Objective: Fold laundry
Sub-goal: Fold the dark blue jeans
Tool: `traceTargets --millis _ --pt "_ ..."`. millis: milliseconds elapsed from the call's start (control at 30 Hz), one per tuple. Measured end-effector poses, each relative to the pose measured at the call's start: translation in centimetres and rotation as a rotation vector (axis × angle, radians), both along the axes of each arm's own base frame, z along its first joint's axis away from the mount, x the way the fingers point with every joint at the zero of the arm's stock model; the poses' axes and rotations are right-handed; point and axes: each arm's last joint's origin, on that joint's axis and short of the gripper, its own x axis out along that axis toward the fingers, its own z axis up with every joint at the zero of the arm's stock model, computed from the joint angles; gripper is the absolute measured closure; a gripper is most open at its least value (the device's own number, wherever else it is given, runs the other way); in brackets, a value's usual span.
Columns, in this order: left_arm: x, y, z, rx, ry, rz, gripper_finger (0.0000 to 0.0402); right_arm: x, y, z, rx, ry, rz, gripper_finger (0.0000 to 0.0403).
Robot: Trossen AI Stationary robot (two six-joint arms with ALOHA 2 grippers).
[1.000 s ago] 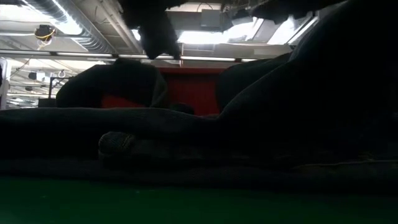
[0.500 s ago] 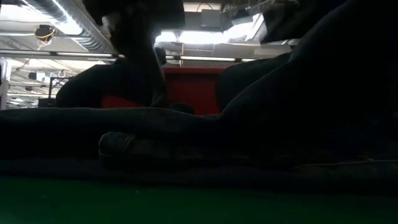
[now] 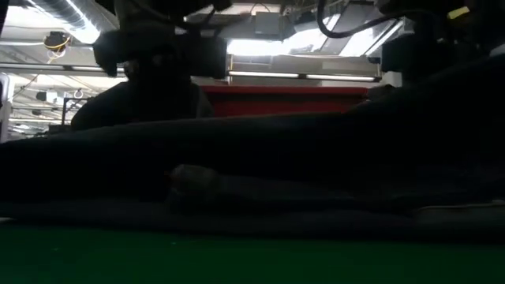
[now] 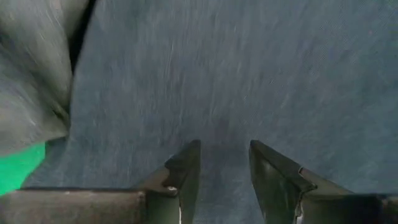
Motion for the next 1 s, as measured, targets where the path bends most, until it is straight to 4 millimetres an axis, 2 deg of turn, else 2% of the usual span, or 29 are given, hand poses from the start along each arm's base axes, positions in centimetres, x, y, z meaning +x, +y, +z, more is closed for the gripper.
traceTargets --millis 133,233,333,567,700,833,1000 --pt "0.2 -0.1 -1.3 0.005 0.045 -0.002 0.0272 -0.3 -0.1 -0.1 -0.006 0.034 0.0 0.0267" --pt "0.3 -0.1 -1.6 0.0 0.054 -0.001 0.0272 -0.5 -0.1 -0.1 -0.008 0.051 -0.004 0.0267" --pt "0.0 0.0 -0.7 -0.017 0.033 0.022 0.0278 -0.5 -0.1 0.7 -0.008 0.055 -0.004 0.0267" --pt "-0.8 -0.1 2.9 -0.07 -0.089 0.012 0.0313 0.9 0.2 5.3 0.012 -0.018 0.001 0.0267" --pt "-0.9 -0.9 4.1 -0.109 -0.159 0.032 0.0327 1.7 0.6 7.2 0.112 -0.08 0.038 0.0267" --pt "-0.8 -2.3 4.4 -0.138 -0.213 0.005 0.0334 1.9 1.6 7.5 0.136 -0.111 0.08 0.0267" --pt "-1.1 -4.0 4.2 -0.147 -0.223 -0.026 0.0335 1.9 4.2 6.9 0.135 -0.103 0.168 0.0267"
